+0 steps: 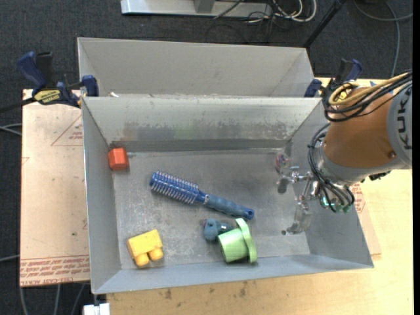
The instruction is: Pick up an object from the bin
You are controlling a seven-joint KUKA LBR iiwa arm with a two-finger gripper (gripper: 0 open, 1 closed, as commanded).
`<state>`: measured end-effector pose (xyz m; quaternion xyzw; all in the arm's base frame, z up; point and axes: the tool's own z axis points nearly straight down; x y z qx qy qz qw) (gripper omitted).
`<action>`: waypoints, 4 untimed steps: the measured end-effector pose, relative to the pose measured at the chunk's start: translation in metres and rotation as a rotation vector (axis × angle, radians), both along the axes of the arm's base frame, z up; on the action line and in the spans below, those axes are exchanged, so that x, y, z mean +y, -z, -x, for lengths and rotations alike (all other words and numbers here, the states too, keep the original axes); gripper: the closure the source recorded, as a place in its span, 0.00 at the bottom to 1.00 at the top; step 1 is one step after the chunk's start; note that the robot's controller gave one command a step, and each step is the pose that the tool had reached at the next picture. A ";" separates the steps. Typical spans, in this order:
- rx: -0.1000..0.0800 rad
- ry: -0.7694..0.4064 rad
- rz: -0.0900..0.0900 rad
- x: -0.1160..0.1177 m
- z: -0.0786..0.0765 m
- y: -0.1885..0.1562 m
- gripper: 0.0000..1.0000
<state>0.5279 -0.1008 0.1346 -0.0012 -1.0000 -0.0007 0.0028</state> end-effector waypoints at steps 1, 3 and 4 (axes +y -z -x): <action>-0.018 -0.362 0.000 0.086 0.038 0.060 0.00; -0.027 -0.975 0.004 0.146 0.043 0.062 1.00; -0.017 -1.100 0.002 0.138 0.030 -0.085 1.00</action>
Offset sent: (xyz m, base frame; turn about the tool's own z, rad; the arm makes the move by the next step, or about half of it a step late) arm -0.0413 0.0842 -0.0611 -0.3612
